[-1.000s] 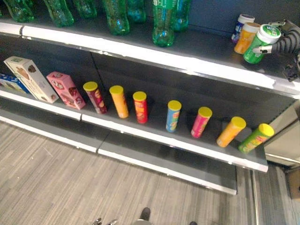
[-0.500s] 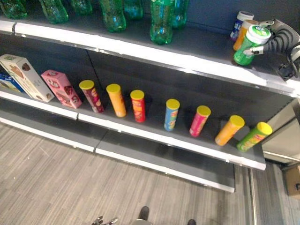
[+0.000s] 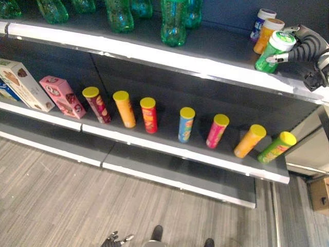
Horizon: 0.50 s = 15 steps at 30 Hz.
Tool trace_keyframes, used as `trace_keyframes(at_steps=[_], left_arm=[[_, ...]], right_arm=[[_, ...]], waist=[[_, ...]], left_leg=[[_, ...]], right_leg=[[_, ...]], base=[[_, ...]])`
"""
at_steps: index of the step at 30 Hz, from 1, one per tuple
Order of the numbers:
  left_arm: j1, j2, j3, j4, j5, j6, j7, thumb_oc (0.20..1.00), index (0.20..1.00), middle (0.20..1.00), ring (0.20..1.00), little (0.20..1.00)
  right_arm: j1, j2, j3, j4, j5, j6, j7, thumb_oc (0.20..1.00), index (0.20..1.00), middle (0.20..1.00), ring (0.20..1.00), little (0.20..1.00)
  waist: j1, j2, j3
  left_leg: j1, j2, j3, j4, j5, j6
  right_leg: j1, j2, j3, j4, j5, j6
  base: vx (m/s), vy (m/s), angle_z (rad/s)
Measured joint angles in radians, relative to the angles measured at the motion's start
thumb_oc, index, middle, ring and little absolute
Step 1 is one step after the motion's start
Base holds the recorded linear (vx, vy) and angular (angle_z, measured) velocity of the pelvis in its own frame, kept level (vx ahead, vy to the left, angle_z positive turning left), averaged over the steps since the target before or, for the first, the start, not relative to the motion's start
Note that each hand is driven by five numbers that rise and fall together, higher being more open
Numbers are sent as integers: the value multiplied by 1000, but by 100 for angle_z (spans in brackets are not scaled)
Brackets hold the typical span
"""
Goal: Put the goods on the table back onto the shelves and tidy them up.
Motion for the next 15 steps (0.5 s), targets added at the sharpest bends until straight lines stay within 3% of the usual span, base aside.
trace_keyframes(at_steps=[2, 10, 15], left_arm=[[-1, 0, 0, 0, 0, 0, -3, 1000, 1000, 1000, 1000, 1000], [-7, 0, 7, 1, -1, 0, -2, 1000, 1000, 1000, 1000, 1000], [-23, 3, 19, 6, -2, 0, 7, 1000, 1000, 1000, 1000, 1000]], right_arm=[[-2, 0, 0, 0, 0, 0, -1, 1000, 1000, 1000, 1000, 1000], [-28, -10, 2, 10, -9, 11, -27, 1000, 1000, 1000, 1000, 1000], [-174, -111, 18, -78, -9, -30, -106, 1000, 1000, 1000, 1000, 1000]], waist=[[0, 1, 0], [-2, 13, 2], [-4, 14, 3]], left_leg=[[0, 0, 0, 0, 0, 0], [-4, 0, 0, 0, 0, 0], [-1, 0, 2, 0, 0, 0]], right_leg=[[0, 0, 0, 0, 0, 0], [-4, 0, 0, 1, 0, 0], [-2, 1, 2, 2, 0, 0]], base=[[0, 0, 0], [0, 0, 0], [0, 14, -1]])
